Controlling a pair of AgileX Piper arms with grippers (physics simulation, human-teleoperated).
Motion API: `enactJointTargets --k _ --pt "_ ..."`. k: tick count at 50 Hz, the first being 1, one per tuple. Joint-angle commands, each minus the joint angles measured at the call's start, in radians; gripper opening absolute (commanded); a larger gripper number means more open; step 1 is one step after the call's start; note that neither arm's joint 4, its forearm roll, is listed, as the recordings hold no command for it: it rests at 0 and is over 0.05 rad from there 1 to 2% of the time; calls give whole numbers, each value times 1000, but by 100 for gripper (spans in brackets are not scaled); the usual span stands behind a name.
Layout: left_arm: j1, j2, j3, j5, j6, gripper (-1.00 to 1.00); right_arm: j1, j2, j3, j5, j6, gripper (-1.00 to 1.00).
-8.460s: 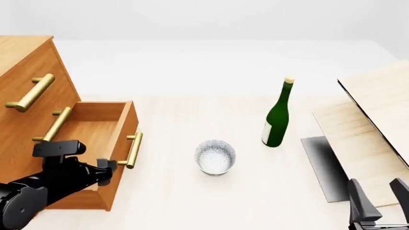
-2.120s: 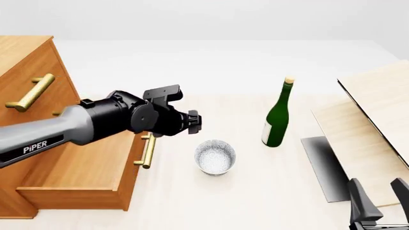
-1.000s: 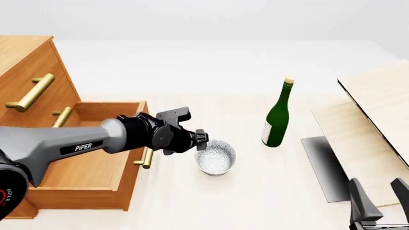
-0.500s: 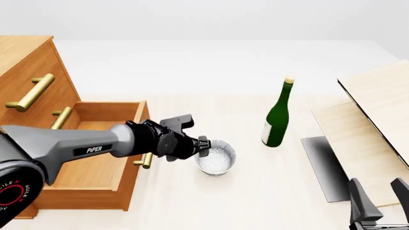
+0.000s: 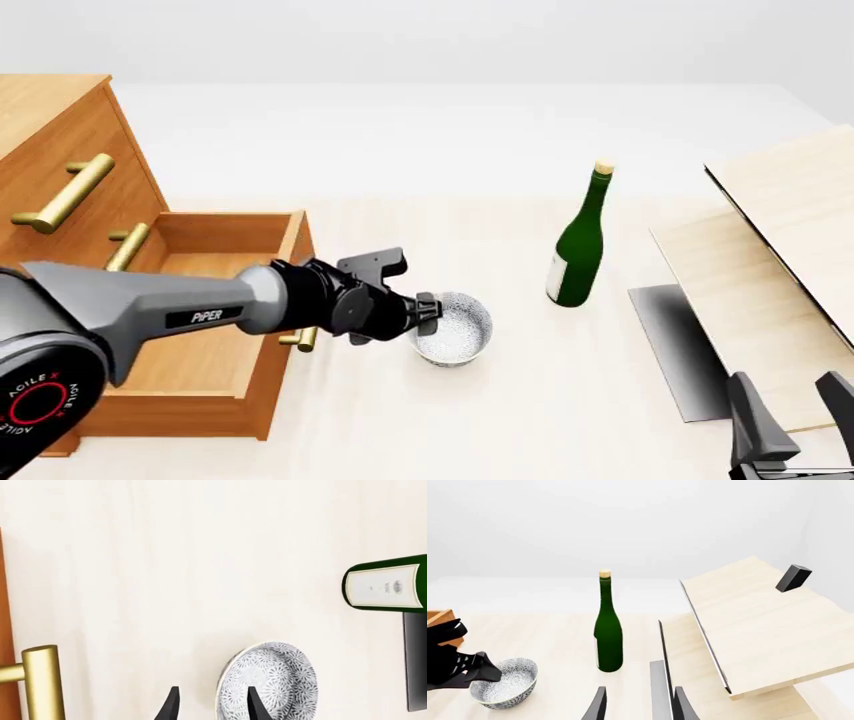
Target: Put the bowl in the bottom drawer of the cabinet and close it.
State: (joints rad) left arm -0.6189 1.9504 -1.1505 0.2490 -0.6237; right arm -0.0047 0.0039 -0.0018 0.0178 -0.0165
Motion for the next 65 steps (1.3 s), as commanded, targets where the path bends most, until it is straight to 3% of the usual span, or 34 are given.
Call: enactJointTargets --k 1,5,6,33,65 --pt "21 -10 35 -6 5 100 0 0 0 0 0 100" --pt "25 -11 31 -2 13 100 0 0 0 0 0 100" --pt "24 -13 32 -4 12 -100 0 0 0 0 0 100" --pt "-16 -114 82 -5 -7 -100 0 0 0 0 0 100" --pt "20 -305 151 69 30 -100 0 0 0 0 0 100"
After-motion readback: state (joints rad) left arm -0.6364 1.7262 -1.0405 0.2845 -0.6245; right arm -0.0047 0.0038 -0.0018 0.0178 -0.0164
